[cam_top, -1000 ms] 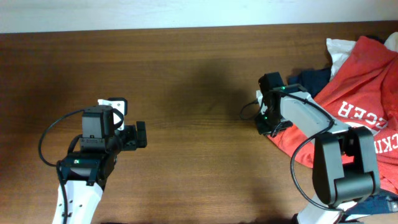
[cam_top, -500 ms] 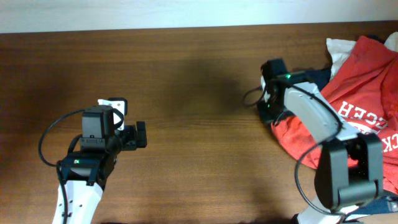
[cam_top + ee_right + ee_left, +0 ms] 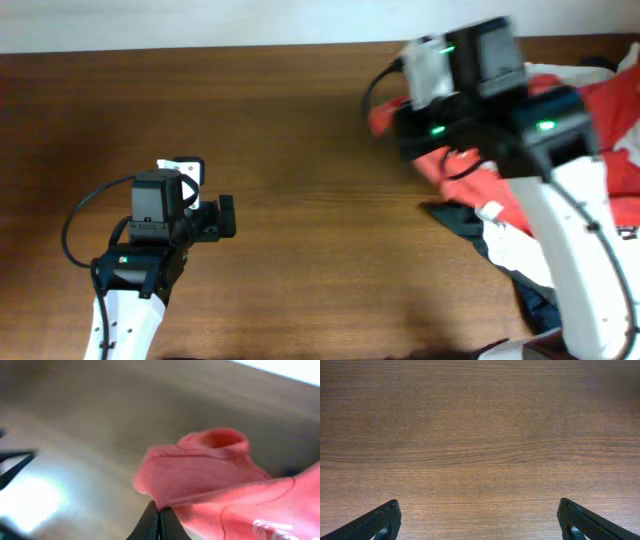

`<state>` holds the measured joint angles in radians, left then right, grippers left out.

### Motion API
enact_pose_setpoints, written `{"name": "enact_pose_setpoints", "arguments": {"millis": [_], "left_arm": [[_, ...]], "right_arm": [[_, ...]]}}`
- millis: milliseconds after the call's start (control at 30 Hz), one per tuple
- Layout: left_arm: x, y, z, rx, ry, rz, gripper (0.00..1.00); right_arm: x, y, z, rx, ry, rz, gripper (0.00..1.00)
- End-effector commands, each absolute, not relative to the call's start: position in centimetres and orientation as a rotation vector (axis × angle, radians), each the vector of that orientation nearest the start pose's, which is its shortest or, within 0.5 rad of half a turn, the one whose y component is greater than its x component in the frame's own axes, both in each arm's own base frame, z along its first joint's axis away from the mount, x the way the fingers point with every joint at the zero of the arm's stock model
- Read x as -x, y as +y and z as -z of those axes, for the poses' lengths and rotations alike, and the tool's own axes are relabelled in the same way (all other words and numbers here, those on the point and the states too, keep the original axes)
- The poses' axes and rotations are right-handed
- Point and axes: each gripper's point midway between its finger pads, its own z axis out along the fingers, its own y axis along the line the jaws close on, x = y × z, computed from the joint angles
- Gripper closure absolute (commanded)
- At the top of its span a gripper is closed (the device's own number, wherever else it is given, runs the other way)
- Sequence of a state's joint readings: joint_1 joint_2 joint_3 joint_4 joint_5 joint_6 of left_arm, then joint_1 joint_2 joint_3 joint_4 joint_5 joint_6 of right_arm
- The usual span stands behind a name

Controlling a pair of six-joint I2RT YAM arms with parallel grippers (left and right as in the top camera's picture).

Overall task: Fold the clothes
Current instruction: 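Lift and drag the orange t-shirt leftward onto the open table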

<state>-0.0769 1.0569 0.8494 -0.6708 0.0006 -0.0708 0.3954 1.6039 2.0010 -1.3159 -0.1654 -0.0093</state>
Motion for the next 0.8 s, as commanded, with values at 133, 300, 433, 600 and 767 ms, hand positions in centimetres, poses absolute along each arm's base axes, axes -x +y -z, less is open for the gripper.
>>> {"name": "enact_pose_setpoints", "arguments": {"millis": [133,300,433,600,767], "left_arm": [[-30.1,-2.4,-16.9,-0.028,2.433,0.073,0.01],[-30.1,-2.8,-16.9,-0.037,2.433,0.097,0.01],[-30.2,-5.1,-17.5,-0.097,2.406,0.258,0.01],[-30.5,-9.5,-14.9,-0.062,2.502,0.572,0.01],[-28.6,-13.6,-5.5,0.279,2.891,0.729,0.01]], "right_arm": [[-33.1,34.9,-25.5,0.881,2.447,-0.618,0.96],[-32.4,39.9,-24.1,0.977,2.36,-0.659,0.75],[-35.7,31.5,-21.9,0.795,2.573,-0.427,0.01],[-36.3,17.5,-19.6,0.441,2.939,-0.261,0.01],[-35.7,9.0,-19.1,0.124,3.101,-0.212,0.01]]}}
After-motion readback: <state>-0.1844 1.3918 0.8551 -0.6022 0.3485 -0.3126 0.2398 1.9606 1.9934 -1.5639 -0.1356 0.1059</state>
